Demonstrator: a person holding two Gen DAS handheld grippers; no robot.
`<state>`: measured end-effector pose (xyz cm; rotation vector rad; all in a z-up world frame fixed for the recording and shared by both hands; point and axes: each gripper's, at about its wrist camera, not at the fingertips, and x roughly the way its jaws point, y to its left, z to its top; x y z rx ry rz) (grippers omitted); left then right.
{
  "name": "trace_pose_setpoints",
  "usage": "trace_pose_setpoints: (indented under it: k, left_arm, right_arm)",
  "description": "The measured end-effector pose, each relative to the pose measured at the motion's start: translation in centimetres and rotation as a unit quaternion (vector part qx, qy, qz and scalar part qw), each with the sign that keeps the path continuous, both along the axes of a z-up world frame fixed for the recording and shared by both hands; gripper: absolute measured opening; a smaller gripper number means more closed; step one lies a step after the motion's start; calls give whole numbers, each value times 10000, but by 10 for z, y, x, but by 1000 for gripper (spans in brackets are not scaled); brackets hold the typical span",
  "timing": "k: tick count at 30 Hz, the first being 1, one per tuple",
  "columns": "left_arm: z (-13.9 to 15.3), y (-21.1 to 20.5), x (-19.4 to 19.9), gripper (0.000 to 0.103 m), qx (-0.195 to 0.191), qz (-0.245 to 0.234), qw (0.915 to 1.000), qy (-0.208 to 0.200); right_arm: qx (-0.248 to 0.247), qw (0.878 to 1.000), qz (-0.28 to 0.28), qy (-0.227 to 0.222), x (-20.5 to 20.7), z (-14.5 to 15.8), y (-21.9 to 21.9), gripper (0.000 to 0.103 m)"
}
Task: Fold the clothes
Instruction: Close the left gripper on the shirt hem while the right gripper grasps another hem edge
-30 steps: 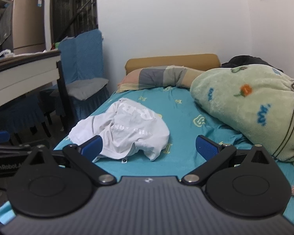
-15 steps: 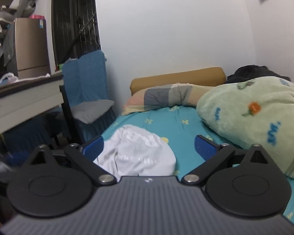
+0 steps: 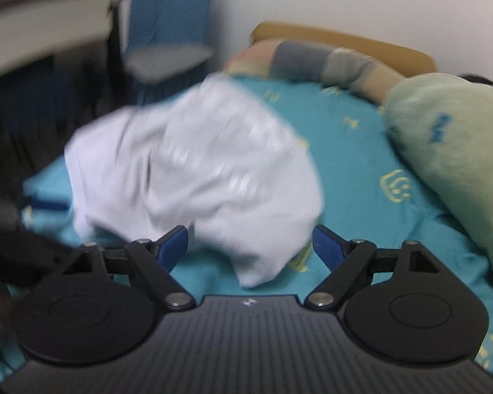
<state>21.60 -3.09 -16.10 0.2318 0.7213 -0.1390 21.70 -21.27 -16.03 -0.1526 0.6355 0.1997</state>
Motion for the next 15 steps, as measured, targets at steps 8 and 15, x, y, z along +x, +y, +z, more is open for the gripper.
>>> trace_pose_setpoints:
  k: [8, 15]
  left_arm:
    - [14, 21, 3, 14, -760, 444, 9938, -683]
    - [74, 25, -34, 7, -1392, 397, 9807, -1317]
  right_arm:
    - [-64, 9999, -66, -77, 20, -11, 11, 48]
    - [-100, 9981, -171, -591, -9, 18, 6, 24]
